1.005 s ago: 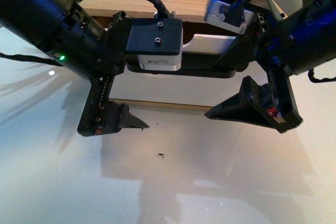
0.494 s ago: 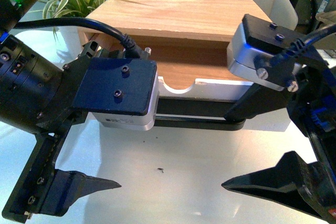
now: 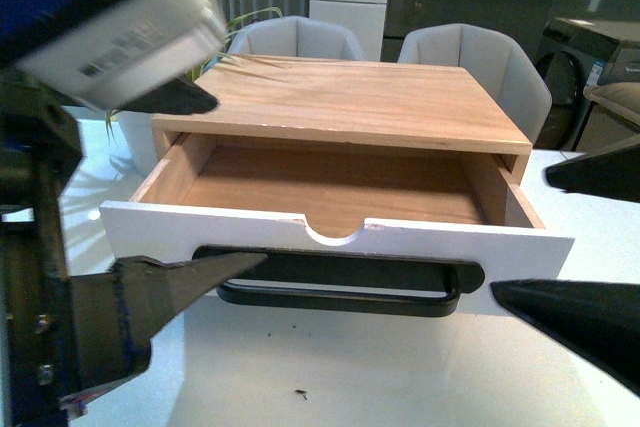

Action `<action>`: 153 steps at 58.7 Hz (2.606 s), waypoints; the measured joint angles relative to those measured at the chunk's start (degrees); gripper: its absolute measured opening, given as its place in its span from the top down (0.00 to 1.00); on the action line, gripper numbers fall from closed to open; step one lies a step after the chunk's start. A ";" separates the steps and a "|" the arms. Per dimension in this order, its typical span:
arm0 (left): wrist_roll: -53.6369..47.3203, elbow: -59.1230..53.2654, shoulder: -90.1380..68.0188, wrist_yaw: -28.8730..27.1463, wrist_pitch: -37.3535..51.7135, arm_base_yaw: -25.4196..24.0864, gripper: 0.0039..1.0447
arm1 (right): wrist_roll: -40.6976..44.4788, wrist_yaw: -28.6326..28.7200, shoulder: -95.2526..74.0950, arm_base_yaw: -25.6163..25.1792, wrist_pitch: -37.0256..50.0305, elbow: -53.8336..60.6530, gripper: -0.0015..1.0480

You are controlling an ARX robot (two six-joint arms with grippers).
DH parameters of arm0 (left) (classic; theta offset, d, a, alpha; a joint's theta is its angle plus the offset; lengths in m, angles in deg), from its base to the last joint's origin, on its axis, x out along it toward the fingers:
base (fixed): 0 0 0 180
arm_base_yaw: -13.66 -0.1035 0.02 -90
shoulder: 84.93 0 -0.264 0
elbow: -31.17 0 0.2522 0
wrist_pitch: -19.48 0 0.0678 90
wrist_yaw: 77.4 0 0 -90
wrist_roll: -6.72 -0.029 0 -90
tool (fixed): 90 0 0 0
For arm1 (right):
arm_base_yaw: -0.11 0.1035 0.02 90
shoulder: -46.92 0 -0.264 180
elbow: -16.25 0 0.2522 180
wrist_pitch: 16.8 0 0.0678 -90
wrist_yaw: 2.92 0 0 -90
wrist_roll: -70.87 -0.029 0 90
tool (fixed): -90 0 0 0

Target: Pull drawer

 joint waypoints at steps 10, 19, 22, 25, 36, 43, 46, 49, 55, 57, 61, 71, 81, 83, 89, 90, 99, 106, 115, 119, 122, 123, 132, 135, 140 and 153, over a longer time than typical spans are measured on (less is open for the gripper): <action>11.82 -9.57 9.38 -7.98 10.51 -2.34 0.07 | -10.40 -6.97 11.13 -4.57 7.26 8.52 0.08; 29.77 -21.73 24.96 -13.81 10.29 -7.54 0.07 | -20.35 -12.85 27.87 -11.91 4.90 16.94 0.08; 33.20 -23.65 29.31 -15.47 8.46 -9.60 0.07 | -22.14 -14.93 32.06 -13.35 3.43 18.53 0.08; 37.57 -25.16 34.77 -17.16 5.14 -12.70 0.07 | -24.11 -16.22 37.53 -15.02 1.38 20.26 0.08; 49.46 -28.28 42.93 -19.98 2.67 -19.76 0.07 | -29.42 -20.31 45.44 -16.13 -0.33 23.65 0.08; 51.06 -28.35 43.06 -19.76 2.67 -19.87 0.07 | -30.40 -20.33 45.51 -16.15 -0.33 23.80 0.08; 51.39 -28.37 43.10 -19.98 2.73 -19.89 0.07 | -30.36 -23.08 46.01 -15.56 1.20 24.37 0.11; 50.21 -29.79 43.39 -23.96 7.02 -19.80 0.16 | -30.21 -30.05 47.04 -14.08 5.09 25.99 0.21; 49.62 -31.43 45.42 -26.38 8.24 -19.98 0.33 | -30.21 -33.38 48.89 -13.73 5.77 27.50 0.38; 49.48 -31.85 46.49 -26.32 7.76 -19.96 0.40 | -30.21 -33.38 49.40 -13.70 5.75 28.09 0.44; 49.27 -32.46 48.13 -26.34 6.73 -19.91 0.51 | -30.18 -33.38 50.31 -13.60 5.64 28.87 0.56; 49.16 -33.51 52.61 -26.36 3.45 -19.91 0.86 | -30.21 -33.40 54.31 -13.53 2.71 29.90 0.90; 48.98 -35.30 55.52 -26.34 2.91 -19.91 0.97 | -30.14 -33.42 60.89 -13.44 -2.80 30.77 0.98; 48.98 -35.30 56.30 -26.36 2.32 -19.89 0.97 | -30.14 -33.44 61.09 -13.40 -2.80 30.88 0.98; 48.98 -35.30 58.66 -26.36 -0.11 -19.91 0.97 | -30.12 -33.53 63.06 -13.38 -2.84 31.95 0.98; 48.98 -35.30 59.06 -26.38 -0.48 -19.91 0.97 | -30.14 -33.40 63.19 -13.38 -2.75 31.95 0.98; 48.98 -35.30 61.55 -26.36 -2.99 -19.91 0.97 | -30.14 -33.44 63.39 -13.38 -2.78 31.98 0.98; 48.98 -35.30 63.67 -26.36 -5.09 -19.91 0.97 | -30.14 -33.44 63.39 -13.38 -2.78 31.98 0.98; 48.96 -35.28 72.96 -26.36 -15.19 -19.91 0.97 | -30.14 -33.44 63.41 -13.38 -2.78 31.98 0.98; 48.96 -35.28 73.66 -26.38 -15.45 -19.91 0.97 | -30.14 -33.44 63.43 -13.38 -2.78 31.98 0.98; 48.96 -35.28 73.79 -26.36 -15.52 -19.91 0.97 | -30.14 -33.42 63.43 -13.38 -2.78 31.98 0.98; 48.96 -35.28 73.83 -26.36 -15.56 -19.91 0.97 | -30.14 -33.42 63.43 -13.38 -2.78 31.98 0.98; 48.96 -35.28 73.85 -26.36 -15.61 -19.91 0.97 | -30.14 -33.44 63.43 -13.38 -2.78 31.98 0.98; 49.00 -35.28 73.85 -26.36 -15.61 -19.91 0.97 | -30.10 -33.42 63.43 -13.38 -2.78 31.98 0.95; 48.96 -35.28 73.85 -26.36 -15.61 -19.91 0.82 | -30.12 -33.42 63.43 -13.38 -2.78 31.98 0.80; 48.96 -35.28 73.85 -26.36 -15.61 -19.91 0.38 | -30.12 -33.44 63.43 -13.38 -2.78 31.98 0.37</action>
